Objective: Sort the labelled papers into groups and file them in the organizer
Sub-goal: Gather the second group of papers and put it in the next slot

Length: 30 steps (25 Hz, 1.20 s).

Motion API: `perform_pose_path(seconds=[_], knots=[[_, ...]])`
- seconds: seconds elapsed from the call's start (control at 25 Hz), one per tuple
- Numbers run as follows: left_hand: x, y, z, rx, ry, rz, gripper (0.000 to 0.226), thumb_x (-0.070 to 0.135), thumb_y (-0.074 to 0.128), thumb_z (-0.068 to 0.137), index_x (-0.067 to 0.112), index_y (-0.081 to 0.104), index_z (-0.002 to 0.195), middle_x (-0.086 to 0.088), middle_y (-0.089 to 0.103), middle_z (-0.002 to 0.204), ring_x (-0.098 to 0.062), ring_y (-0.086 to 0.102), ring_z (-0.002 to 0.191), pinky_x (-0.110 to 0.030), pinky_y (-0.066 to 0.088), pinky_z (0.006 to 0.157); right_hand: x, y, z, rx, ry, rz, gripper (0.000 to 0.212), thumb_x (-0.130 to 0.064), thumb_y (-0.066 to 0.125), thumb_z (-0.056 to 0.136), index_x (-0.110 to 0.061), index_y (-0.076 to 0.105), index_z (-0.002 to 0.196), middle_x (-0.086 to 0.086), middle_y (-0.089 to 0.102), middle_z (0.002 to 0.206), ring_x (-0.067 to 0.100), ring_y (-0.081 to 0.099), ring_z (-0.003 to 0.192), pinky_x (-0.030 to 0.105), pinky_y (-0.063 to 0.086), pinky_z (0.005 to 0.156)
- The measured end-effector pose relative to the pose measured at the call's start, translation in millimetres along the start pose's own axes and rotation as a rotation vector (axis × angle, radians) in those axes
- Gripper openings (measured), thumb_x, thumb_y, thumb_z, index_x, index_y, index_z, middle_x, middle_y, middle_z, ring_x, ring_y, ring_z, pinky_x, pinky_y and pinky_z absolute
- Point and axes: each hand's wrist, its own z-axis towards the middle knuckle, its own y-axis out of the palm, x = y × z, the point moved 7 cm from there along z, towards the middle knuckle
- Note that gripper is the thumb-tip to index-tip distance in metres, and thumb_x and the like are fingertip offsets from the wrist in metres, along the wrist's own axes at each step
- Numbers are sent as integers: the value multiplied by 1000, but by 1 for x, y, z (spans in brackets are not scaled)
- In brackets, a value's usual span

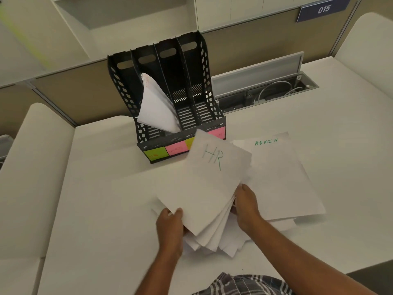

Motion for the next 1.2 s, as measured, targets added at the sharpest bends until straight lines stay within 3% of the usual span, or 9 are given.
perform_pose_path(seconds=[0.12, 0.28, 0.4, 0.48, 0.6, 0.72, 0.84, 1.04, 1.2], knots=[[-29, 8, -15, 16, -19, 118, 9, 13, 61, 87, 15, 60, 96, -9, 70, 101, -30, 67, 92, -55, 57, 85, -7, 12, -4, -62, -11, 63, 42, -65, 45, 94, -34, 68, 109, -6, 79, 96, 19, 75, 87, 36, 60, 69], [-32, 5, -15, -55, -21, 178, 24, 15, 65, 84, 14, 57, 107, -10, 71, 105, -28, 69, 93, -44, 59, 79, -21, 16, -10, -107, -127, -229, 28, -17, 58, 96, -20, 61, 123, 3, 72, 115, 18, 69, 94, 26, 58, 67], [30, -26, 3, 134, 300, 410, 72, 18, 77, 83, 4, 36, 140, -20, 56, 133, -33, 58, 115, -44, 48, 99, -47, 21, -27, -141, -398, -463, 31, -7, 52, 96, -19, 63, 123, -2, 72, 114, 12, 68, 94, 9, 50, 64], [84, -43, 11, 66, 513, 271, 87, 10, 79, 82, 7, 24, 148, -14, 46, 143, -27, 51, 125, -42, 42, 106, -70, 35, -48, -269, -547, -446, 28, -12, 54, 97, -29, 69, 112, -13, 74, 100, 11, 69, 92, 12, 52, 67], [146, -41, 1, -308, 622, 185, 61, 25, 81, 81, 23, 51, 134, 8, 69, 122, -3, 65, 107, -22, 53, 87, -113, 60, -88, -429, -737, -390, 28, -20, 58, 93, -42, 73, 85, -19, 72, 81, 4, 65, 76, 20, 55, 68], [179, -39, -26, -278, 783, 84, 12, 38, 76, 79, 31, 74, 89, 16, 75, 87, -5, 68, 78, -22, 53, 73, -165, 73, -114, -474, -898, -275, 25, -17, 62, 90, -37, 76, 87, -18, 73, 80, 7, 66, 76, 26, 56, 72], [178, -20, -52, -176, 917, -11, 29, 23, 73, 86, 43, 68, 106, 25, 71, 106, -1, 67, 100, -19, 52, 88, -195, 74, -116, -472, -1006, -254, 18, -11, 65, 91, -24, 74, 100, -13, 74, 89, 9, 69, 86, 29, 57, 80], [121, 9, -34, -140, 692, 54, 21, 16, 65, 94, 36, 68, 99, 32, 72, 93, 5, 68, 96, -8, 51, 76, -152, 75, -71, -428, -822, -586, 18, -12, 66, 93, -19, 68, 110, -11, 70, 94, 3, 66, 89, 9, 48, 74], [104, -35, 2, 191, 512, -109, 21, 26, 67, 93, 19, 65, 73, 18, 71, 70, 9, 65, 59, -12, 48, 55, -81, 14, 2, -116, -363, -1407, 98, -38, 72, 86, -13, 8, 156, 17, 18, 162, 35, 17, 149, 51, 29, 114]])
